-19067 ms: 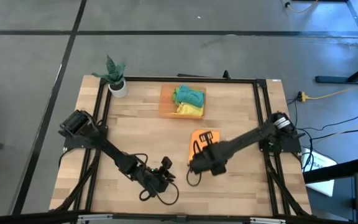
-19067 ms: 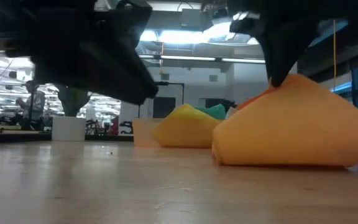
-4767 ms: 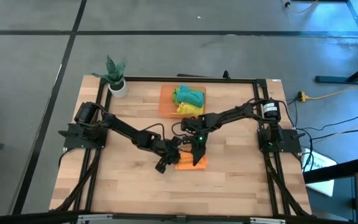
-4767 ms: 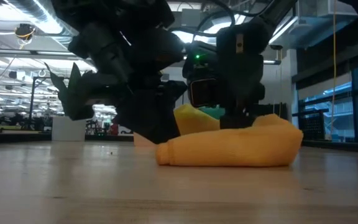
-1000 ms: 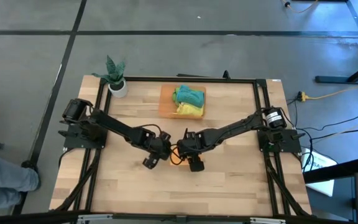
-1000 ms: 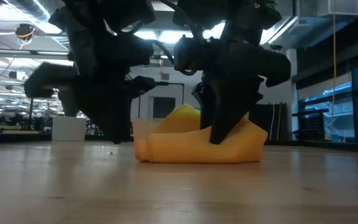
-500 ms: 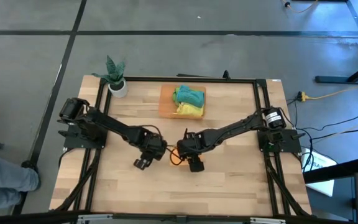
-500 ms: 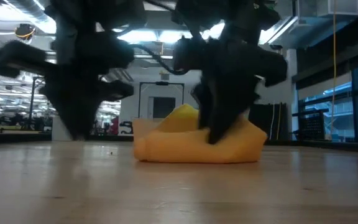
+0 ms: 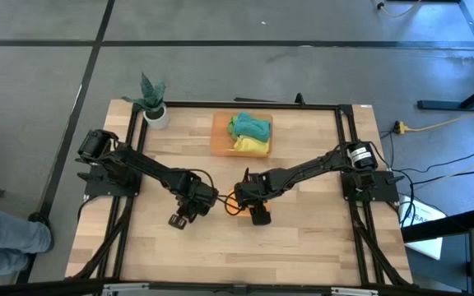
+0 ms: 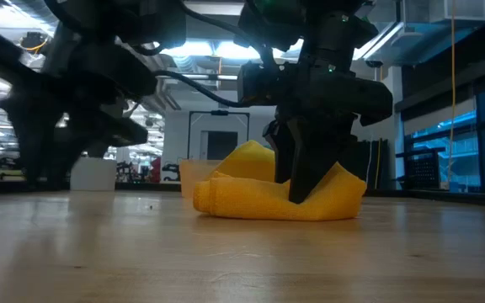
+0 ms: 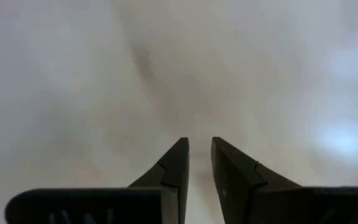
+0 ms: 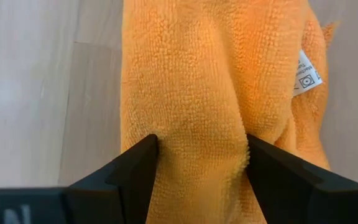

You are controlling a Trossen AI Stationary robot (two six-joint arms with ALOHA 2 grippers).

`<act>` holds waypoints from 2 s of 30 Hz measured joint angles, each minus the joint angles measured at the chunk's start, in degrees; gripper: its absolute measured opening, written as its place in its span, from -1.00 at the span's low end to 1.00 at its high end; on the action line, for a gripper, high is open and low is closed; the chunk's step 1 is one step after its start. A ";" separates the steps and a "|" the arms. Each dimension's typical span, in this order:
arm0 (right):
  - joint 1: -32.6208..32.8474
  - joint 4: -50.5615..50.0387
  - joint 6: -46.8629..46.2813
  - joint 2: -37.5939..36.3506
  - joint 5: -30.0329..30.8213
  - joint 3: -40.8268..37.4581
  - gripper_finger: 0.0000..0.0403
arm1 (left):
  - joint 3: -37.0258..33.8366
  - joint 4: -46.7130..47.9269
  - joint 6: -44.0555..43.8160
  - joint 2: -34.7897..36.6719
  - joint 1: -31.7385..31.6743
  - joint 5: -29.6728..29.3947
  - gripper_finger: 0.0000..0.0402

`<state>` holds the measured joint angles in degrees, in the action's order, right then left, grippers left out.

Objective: Roll microfiber towels into tight, uniform cylinder then place into a basket
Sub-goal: Put the rolled orange microfiber cloth into the orange bin

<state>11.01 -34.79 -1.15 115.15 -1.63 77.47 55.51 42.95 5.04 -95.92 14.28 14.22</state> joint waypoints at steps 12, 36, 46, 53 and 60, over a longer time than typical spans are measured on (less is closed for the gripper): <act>-0.36 -0.18 0.33 -0.02 -0.04 0.04 0.16 | 0.00 -0.42 1.30 -0.09 5.00 7.69 -0.70; -1.54 -0.89 -1.62 3.66 -0.02 0.15 -0.28 | -0.04 6.59 -13.76 0.04 14.32 3.40 -0.70; -3.42 -1.72 -4.50 3.62 -0.99 0.57 -0.88 | -0.04 6.57 -13.94 0.04 14.32 2.81 -0.70; -3.58 -10.03 -2.76 4.27 1.83 6.24 -0.88 | -0.04 6.55 -14.01 0.04 14.30 2.78 -0.70; -4.33 -25.02 -1.23 4.31 17.44 16.22 -0.88 | -0.04 6.55 -14.08 0.07 14.32 2.78 -0.70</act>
<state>6.68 -59.81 -2.38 119.46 15.81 93.69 55.46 49.50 -9.05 -95.85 28.60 16.99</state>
